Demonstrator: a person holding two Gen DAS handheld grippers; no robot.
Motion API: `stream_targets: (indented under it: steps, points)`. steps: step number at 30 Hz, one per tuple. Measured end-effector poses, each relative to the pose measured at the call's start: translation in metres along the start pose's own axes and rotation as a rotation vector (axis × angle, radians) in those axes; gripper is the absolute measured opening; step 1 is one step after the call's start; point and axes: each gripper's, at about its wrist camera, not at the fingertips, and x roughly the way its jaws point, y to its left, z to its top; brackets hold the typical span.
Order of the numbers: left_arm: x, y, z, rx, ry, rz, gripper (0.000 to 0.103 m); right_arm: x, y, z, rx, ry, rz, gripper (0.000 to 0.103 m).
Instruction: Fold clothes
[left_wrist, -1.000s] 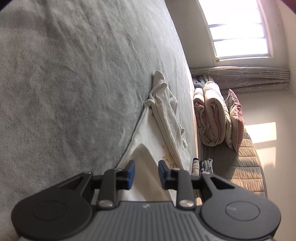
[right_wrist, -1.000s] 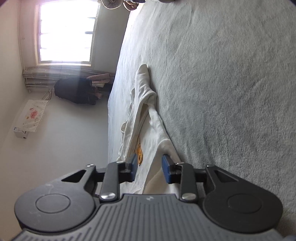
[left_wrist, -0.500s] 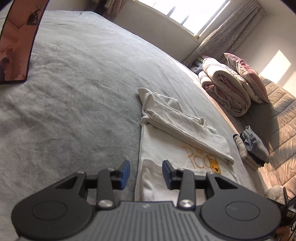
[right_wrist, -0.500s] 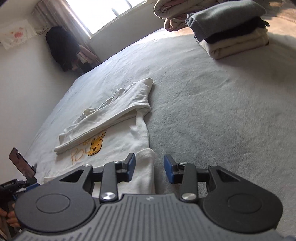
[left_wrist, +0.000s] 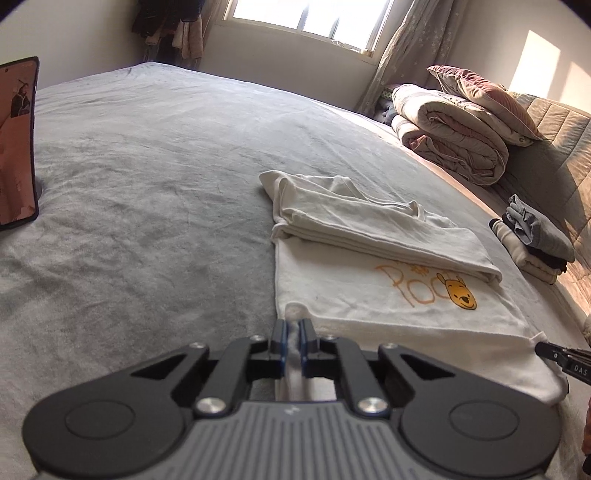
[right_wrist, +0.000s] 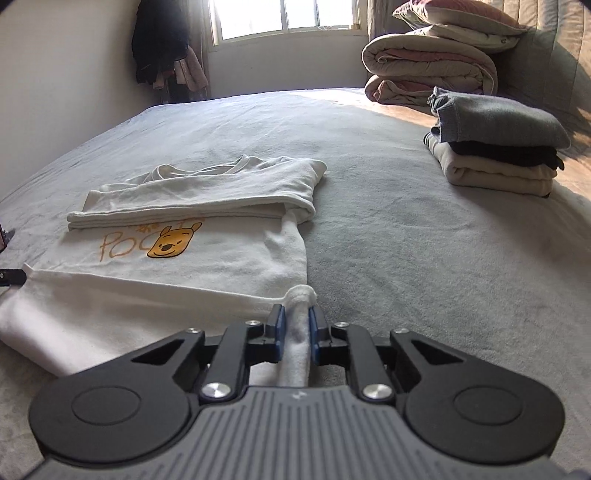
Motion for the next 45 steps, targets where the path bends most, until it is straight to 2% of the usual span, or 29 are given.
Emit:
stream_targets:
  steps: [6, 12, 19, 26, 31, 37, 38, 40, 45]
  points:
    - [-0.013, -0.007, 0.002, 0.017, -0.076, 0.000, 0.006, -0.010, 0.006, -0.001, -0.039, -0.091, -0.044, 0.006]
    - [-0.012, -0.009, 0.014, 0.005, -0.118, 0.006, 0.006, -0.010, 0.010, 0.012, -0.074, -0.161, -0.068, 0.006]
    - [0.009, -0.009, 0.030, -0.036, -0.140, 0.033, 0.006, 0.014, 0.010, 0.033, -0.074, -0.186, -0.065, 0.006]
    - [0.020, -0.007, 0.042, -0.100, -0.206, 0.036, 0.006, 0.031, 0.010, 0.049, -0.053, -0.243, -0.088, 0.006]
    - [0.035, -0.006, 0.043, -0.120, -0.208, 0.053, 0.006, 0.047, 0.013, 0.053, -0.051, -0.245, -0.100, 0.006]
    - [0.025, -0.005, 0.036, -0.153, -0.309, 0.044, 0.006, 0.043, 0.015, 0.053, -0.018, -0.298, -0.123, 0.006]
    - [0.027, -0.005, 0.036, -0.148, -0.307, 0.043, 0.006, 0.043, 0.014, 0.053, -0.016, -0.301, -0.127, 0.006]
    - [0.038, -0.005, 0.037, -0.143, -0.251, 0.063, 0.006, 0.047, 0.012, 0.052, -0.014, -0.283, -0.129, 0.006]
    - [0.061, 0.000, 0.035, -0.138, -0.109, 0.107, 0.009, 0.075, 0.010, 0.050, -0.026, -0.115, -0.117, 0.007]
